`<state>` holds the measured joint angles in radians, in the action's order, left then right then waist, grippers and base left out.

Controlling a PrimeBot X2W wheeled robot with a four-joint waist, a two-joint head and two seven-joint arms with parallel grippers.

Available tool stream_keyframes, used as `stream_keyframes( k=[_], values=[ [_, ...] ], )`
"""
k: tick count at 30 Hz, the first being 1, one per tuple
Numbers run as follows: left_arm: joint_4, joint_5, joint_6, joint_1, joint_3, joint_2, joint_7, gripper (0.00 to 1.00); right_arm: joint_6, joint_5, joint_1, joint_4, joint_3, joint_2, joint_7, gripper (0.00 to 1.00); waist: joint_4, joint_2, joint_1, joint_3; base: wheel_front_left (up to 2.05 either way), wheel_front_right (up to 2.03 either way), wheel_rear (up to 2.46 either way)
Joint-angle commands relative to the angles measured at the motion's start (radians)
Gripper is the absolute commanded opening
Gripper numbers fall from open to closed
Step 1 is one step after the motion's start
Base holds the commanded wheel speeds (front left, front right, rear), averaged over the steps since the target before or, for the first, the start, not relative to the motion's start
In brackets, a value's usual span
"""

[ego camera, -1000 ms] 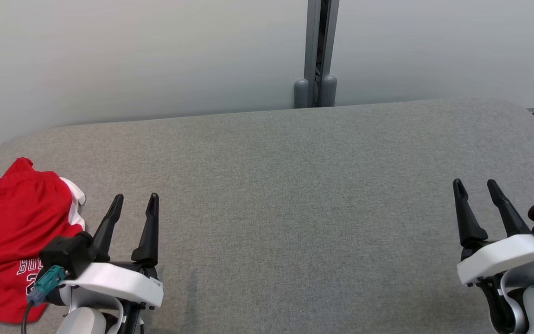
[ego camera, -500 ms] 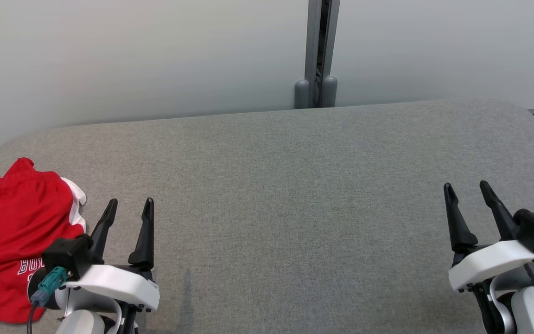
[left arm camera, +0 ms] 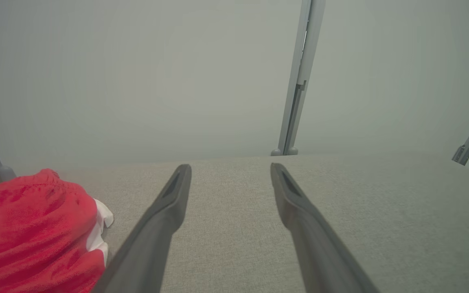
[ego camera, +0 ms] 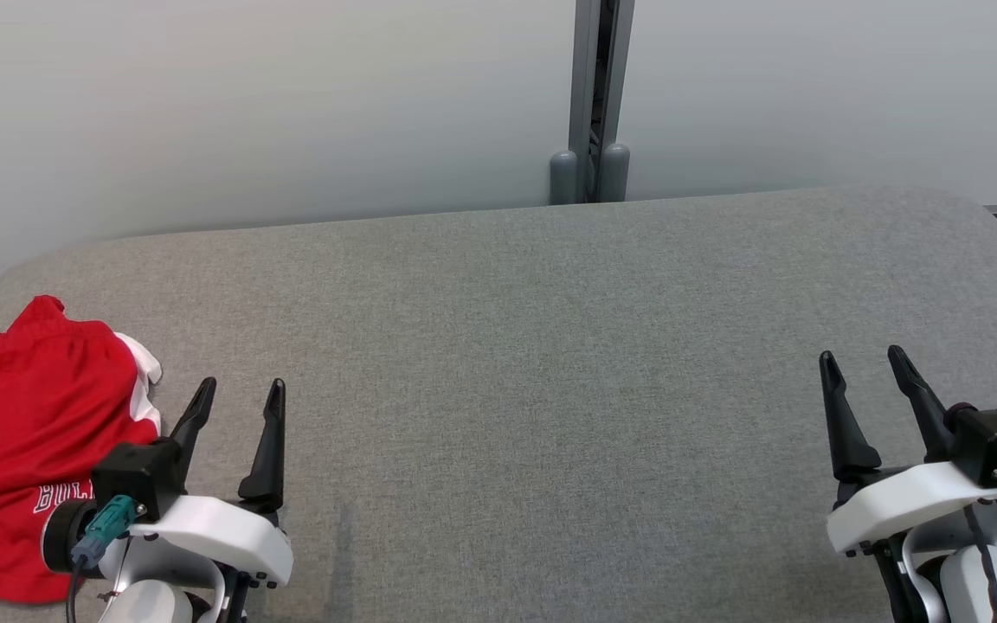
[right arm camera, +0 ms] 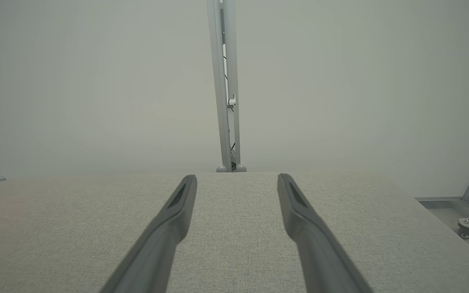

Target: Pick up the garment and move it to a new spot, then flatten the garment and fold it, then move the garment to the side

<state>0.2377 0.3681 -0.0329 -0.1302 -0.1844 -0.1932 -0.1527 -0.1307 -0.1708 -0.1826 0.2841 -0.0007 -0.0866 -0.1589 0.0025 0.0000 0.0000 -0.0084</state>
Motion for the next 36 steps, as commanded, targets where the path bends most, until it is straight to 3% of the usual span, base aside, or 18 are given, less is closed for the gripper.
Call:
stream_keyframes(
  k=[1,13,36],
  values=[
    [-0.001,-0.021,-0.006,-0.004,0.002,-0.009,0.0,1.0,0.0,0.018,0.004,0.001,-0.001,-0.002,-0.012,1.0,0.0,0.0,0.0,-0.001,0.0,0.0,0.0],
    [0.0,-0.081,-0.016,-0.014,-0.005,-0.021,-0.003,1.0,0.0,0.083,0.011,0.008,0.013,0.007,-0.044,1.0,0.0,0.0,0.0,0.0,0.0,0.0,0.0],
    [-0.007,-0.044,-0.027,-0.013,-0.016,-0.014,0.001,1.0,0.0,0.052,0.003,0.03,-0.006,0.013,-0.053,1.0,0.012,0.0,0.0,-0.002,0.0,0.0,0.0]
  ],
)
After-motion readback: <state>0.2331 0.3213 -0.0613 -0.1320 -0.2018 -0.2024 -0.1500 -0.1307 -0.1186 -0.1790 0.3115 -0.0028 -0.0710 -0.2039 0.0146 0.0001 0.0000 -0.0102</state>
